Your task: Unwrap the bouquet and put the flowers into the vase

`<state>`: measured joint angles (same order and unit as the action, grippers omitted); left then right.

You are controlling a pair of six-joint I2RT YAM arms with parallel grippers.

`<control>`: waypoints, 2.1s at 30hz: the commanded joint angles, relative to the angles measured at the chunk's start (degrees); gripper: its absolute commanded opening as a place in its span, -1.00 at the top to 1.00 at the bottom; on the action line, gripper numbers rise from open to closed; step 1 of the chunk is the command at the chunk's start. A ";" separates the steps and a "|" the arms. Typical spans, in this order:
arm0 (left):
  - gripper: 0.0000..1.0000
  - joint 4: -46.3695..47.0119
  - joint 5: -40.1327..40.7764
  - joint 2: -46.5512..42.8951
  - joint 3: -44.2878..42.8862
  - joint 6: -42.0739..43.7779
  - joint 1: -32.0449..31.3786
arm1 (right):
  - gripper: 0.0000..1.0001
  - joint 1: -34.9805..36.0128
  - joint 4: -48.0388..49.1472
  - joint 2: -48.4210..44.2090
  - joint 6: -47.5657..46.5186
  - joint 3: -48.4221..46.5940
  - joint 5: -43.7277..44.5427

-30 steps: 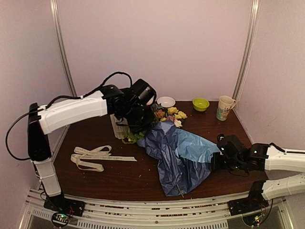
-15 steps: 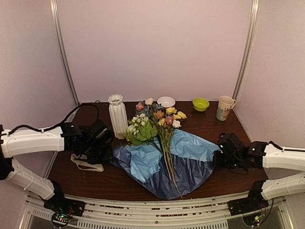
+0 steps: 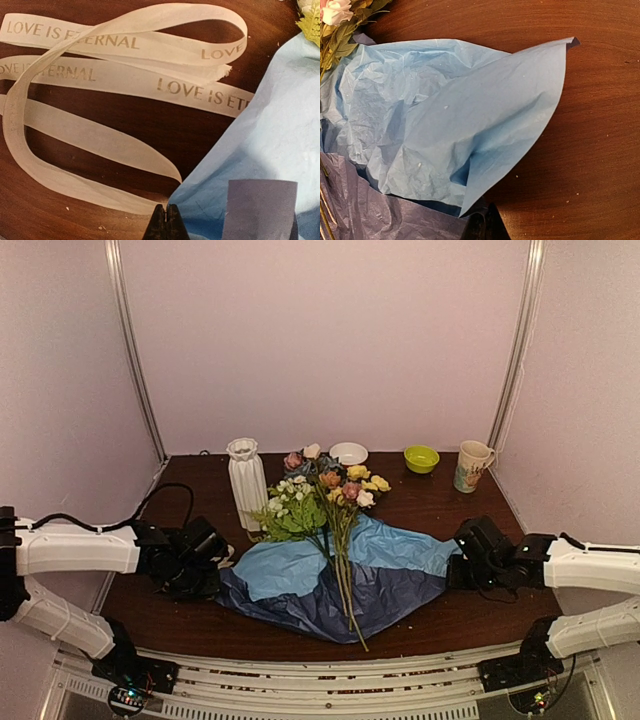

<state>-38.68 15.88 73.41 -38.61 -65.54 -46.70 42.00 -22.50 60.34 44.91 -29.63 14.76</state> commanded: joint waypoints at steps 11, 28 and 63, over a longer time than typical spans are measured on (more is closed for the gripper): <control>0.84 -7.19 0.22 -4.33 -8.66 5.37 0.79 | 0.82 -1.74 0.85 -2.40 -4.12 1.36 -6.11; -0.44 -33.90 -8.46 -4.46 -39.79 -4.29 -2.13 | -0.96 -1.75 -19.07 -8.97 -2.67 -15.35 4.06; -0.13 -1.49 -27.38 25.71 -23.29 -5.52 -15.00 | 0.06 -2.57 -5.13 19.14 -3.31 -8.96 -12.82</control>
<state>-41.95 -10.37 104.22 -66.28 -68.69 -60.86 40.10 -23.92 81.49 40.42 -41.91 -3.40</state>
